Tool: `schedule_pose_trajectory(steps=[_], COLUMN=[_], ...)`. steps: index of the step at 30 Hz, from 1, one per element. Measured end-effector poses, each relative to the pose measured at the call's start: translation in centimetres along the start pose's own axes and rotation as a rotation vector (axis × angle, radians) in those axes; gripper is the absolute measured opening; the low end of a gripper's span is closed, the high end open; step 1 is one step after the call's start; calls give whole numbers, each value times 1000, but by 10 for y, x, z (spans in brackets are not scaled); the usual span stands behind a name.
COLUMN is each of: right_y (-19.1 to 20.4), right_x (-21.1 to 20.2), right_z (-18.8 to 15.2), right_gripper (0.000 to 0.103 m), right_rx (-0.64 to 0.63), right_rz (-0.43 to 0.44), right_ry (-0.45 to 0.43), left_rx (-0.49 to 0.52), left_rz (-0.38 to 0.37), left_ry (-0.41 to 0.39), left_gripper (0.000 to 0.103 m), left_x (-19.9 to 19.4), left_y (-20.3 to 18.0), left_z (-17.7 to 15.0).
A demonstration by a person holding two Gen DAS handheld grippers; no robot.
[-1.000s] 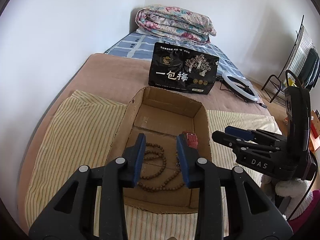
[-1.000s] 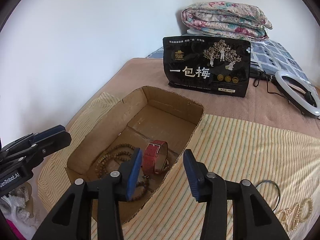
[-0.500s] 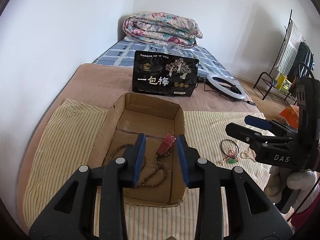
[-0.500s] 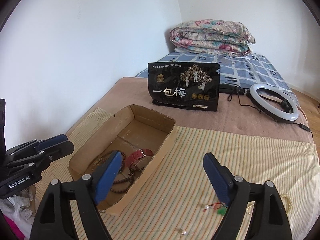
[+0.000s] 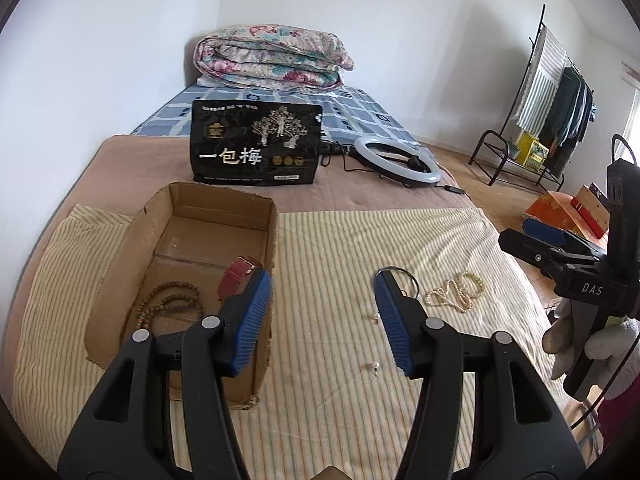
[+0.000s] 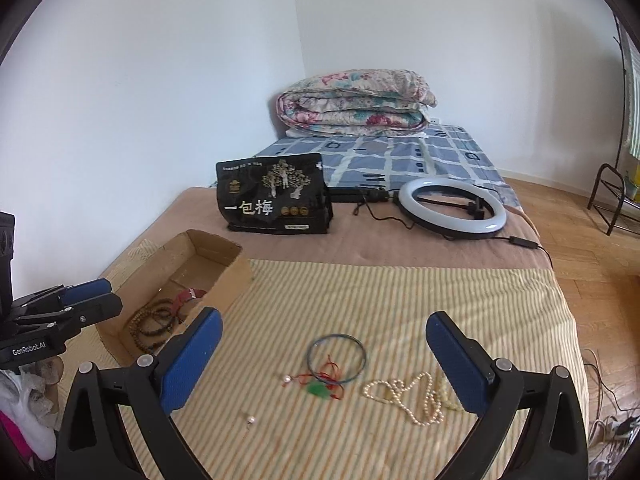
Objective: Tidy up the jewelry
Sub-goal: 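Move both tools back over the bed toward the pearls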
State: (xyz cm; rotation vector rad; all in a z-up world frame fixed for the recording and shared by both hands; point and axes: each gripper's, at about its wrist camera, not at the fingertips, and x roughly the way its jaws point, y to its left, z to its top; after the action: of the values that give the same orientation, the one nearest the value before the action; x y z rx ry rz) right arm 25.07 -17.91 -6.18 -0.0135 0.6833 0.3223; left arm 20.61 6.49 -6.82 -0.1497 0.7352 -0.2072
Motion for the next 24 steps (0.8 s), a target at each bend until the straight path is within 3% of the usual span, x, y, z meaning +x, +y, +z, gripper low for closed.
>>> schedule_pose_trajectory(steps=[7,11,19,24], right_y=[-51,-74,-94,-97], right_x=[-30,-32,-14,12], right_z=[-14,-20,-55,-84], right_gripper=[103,103,102,92], right_rx=[40,56,70,72], right_rz=[-102,-136,-76,-19], right_ry=[-42,-16,81,166], left_rx=[52,91,106,97], left_rz=[-56,-88,-127,-135], left_ry=[43,77,148,191], left_gripper=[55,55,55,55], left_x=[23,37,63,79], left_y=[-34,-53,-60,-53], left_z=[-19,-36,-70,-83])
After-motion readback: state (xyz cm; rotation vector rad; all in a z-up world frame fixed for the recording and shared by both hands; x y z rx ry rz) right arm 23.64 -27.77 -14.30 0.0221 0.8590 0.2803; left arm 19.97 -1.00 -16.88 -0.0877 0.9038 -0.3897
